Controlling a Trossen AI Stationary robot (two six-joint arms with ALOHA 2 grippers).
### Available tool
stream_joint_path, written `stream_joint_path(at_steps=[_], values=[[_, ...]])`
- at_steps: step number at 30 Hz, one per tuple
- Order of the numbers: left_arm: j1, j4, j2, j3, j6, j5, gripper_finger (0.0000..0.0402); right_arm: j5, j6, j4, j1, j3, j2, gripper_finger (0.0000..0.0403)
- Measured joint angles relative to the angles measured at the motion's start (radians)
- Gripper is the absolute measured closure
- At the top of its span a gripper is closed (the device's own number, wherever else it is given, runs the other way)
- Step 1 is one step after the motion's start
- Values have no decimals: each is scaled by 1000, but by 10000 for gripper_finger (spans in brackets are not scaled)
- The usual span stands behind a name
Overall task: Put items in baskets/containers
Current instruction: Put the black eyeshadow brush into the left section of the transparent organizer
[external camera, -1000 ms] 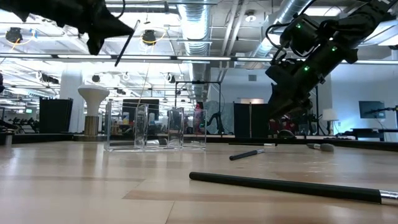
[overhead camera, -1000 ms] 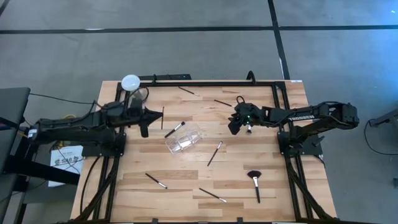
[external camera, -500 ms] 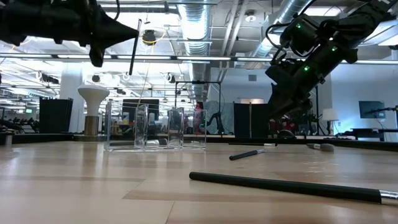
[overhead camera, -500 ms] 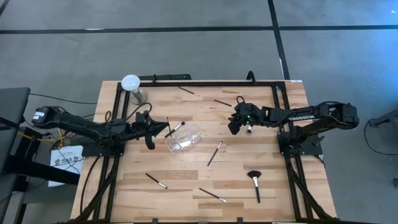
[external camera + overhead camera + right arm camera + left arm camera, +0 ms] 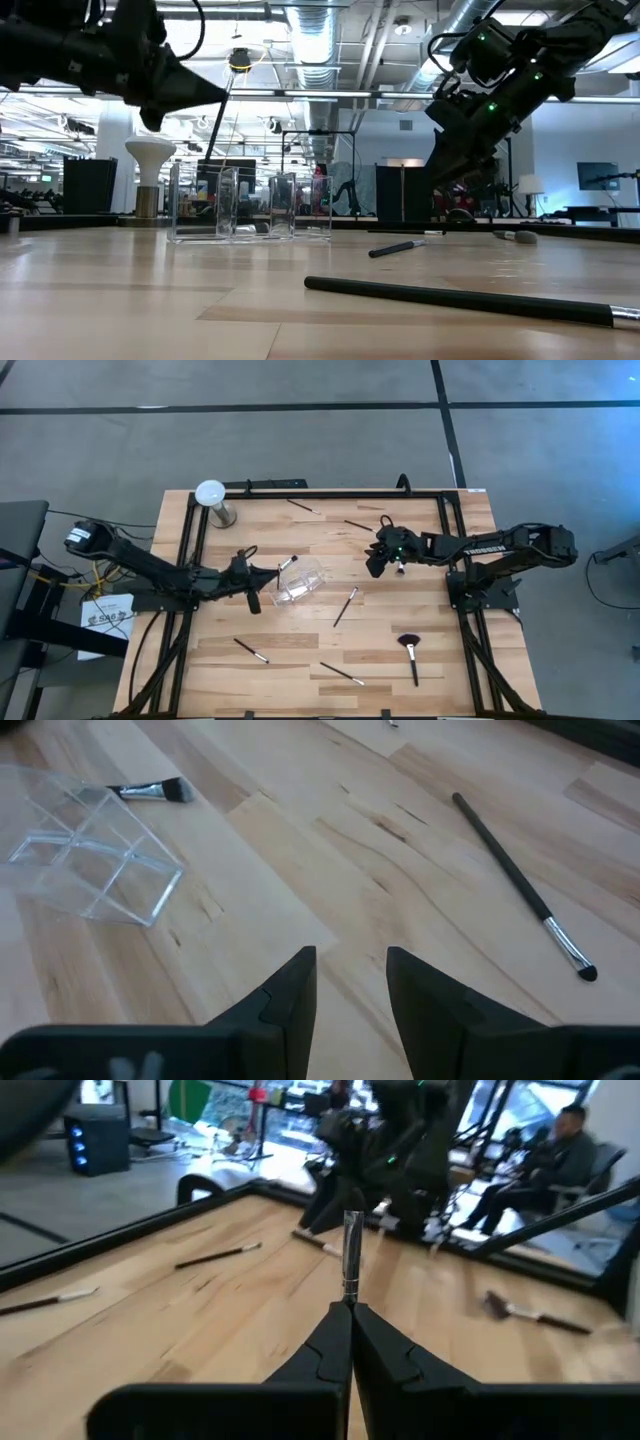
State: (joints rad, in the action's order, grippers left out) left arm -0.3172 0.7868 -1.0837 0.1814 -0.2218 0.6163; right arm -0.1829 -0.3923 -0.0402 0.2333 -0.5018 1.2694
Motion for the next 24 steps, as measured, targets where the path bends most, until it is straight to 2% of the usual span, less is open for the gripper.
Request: stream_joint_path(at_steps=[17, 24], values=[[3, -1, -216, 1, -130, 20, 396, 0, 0, 1, -4, 0, 0, 287], [4, 0, -238, 1, -165, 36, 393, 0, 0, 1, -5, 0, 0, 287]])
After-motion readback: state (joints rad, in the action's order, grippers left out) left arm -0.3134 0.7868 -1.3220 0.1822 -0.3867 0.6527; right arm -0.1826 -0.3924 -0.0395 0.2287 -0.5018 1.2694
